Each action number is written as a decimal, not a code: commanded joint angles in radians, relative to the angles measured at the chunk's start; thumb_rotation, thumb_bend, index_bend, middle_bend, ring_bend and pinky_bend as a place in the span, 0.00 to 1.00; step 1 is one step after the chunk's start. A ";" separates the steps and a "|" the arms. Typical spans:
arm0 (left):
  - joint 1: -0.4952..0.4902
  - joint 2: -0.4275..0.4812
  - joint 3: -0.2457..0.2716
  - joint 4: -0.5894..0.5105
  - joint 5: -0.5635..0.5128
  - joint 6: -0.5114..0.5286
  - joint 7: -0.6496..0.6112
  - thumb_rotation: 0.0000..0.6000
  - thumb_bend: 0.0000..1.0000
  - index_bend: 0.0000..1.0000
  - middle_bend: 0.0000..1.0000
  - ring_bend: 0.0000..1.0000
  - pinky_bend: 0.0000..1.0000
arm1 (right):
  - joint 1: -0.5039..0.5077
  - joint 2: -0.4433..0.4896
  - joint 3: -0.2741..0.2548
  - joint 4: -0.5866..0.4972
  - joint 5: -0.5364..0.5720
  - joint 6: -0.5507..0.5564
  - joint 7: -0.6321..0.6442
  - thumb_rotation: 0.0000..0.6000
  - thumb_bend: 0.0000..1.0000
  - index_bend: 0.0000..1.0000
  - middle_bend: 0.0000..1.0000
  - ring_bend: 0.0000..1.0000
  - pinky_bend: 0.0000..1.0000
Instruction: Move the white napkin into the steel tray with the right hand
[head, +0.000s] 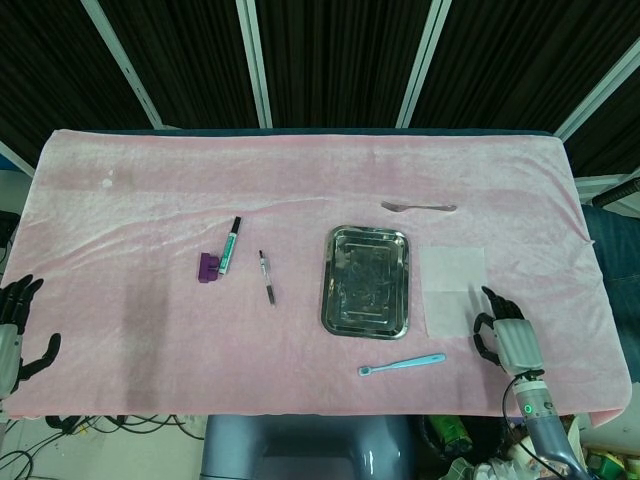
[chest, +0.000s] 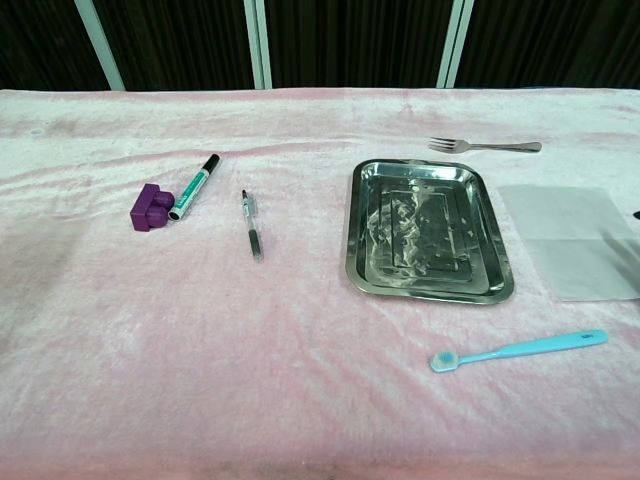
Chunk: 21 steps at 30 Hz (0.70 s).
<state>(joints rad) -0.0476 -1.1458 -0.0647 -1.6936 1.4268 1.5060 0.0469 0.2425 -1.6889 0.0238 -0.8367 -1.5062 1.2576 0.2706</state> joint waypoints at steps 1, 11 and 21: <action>-0.001 -0.001 -0.001 0.000 -0.001 -0.002 0.001 1.00 0.41 0.09 0.03 0.00 0.00 | 0.002 0.004 0.003 -0.009 0.002 -0.001 0.000 1.00 0.37 0.64 0.07 0.14 0.17; -0.001 0.001 0.000 -0.002 0.000 -0.002 -0.002 1.00 0.41 0.10 0.03 0.00 0.00 | 0.018 0.050 0.048 -0.147 0.051 -0.038 0.052 1.00 0.39 0.65 0.08 0.14 0.17; 0.000 0.001 0.001 -0.003 0.002 0.000 -0.002 1.00 0.41 0.10 0.03 0.00 0.00 | 0.059 0.136 0.077 -0.422 0.078 -0.079 -0.090 1.00 0.39 0.67 0.08 0.14 0.17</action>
<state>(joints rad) -0.0477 -1.1450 -0.0633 -1.6969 1.4291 1.5056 0.0448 0.2860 -1.5737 0.0901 -1.2099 -1.4397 1.1942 0.2239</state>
